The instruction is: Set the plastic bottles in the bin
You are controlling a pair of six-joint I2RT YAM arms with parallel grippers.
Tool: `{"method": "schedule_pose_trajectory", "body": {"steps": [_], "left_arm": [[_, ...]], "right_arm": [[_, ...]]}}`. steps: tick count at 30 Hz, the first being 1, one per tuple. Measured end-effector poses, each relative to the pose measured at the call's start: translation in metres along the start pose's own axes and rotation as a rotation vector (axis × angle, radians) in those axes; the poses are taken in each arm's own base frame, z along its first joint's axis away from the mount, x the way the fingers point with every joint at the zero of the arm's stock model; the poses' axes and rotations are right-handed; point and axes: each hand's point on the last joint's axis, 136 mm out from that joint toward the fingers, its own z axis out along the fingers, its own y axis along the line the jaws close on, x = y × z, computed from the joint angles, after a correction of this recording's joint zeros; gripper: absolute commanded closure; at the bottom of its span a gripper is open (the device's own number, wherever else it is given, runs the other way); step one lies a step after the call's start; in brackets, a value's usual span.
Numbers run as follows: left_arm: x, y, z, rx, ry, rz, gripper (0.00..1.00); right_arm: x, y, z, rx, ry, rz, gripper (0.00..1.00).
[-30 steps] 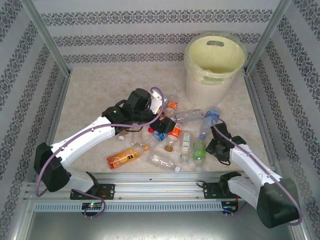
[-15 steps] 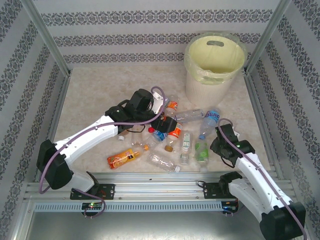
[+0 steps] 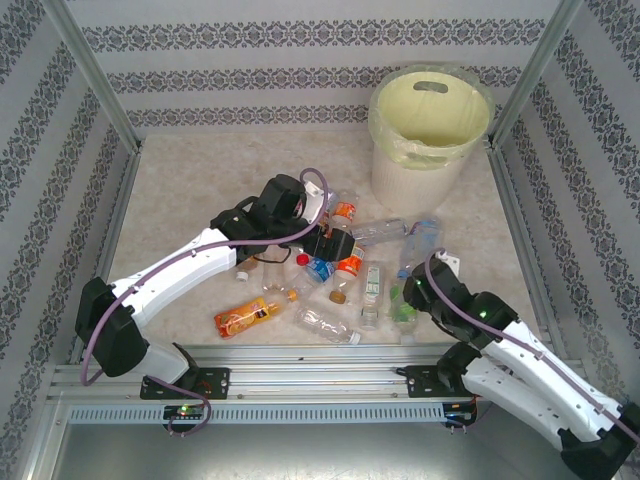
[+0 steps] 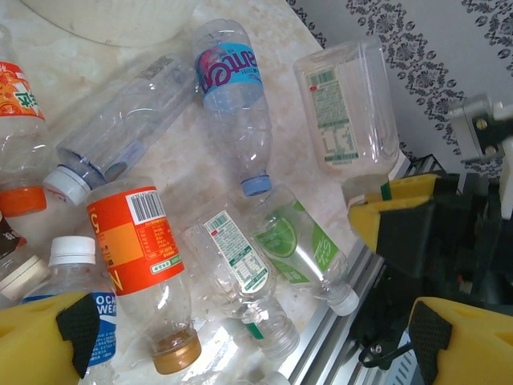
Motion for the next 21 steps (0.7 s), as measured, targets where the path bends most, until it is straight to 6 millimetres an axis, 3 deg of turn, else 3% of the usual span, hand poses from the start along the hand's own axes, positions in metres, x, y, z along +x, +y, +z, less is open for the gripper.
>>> {"method": "schedule_pose_trajectory", "body": {"steps": [5,12,17,21], "left_arm": [[-0.006,0.001,0.0,0.036,-0.011,-0.049,0.0],[-0.016,0.003,0.003,0.077,-0.063,-0.124,0.0],[0.001,0.013,0.002,0.065,-0.094,-0.209,0.0],[0.014,0.019,-0.012,0.041,-0.144,-0.267,0.0]], "right_arm": [[0.006,0.04,-0.001,-0.1,-0.026,-0.135,0.63],[0.01,0.111,-0.005,-0.219,-0.062,-0.3,0.63],[0.001,0.147,-0.009,-0.294,-0.099,-0.318,0.64],[-0.005,0.166,-0.015,-0.354,-0.115,-0.326,0.64]]}}
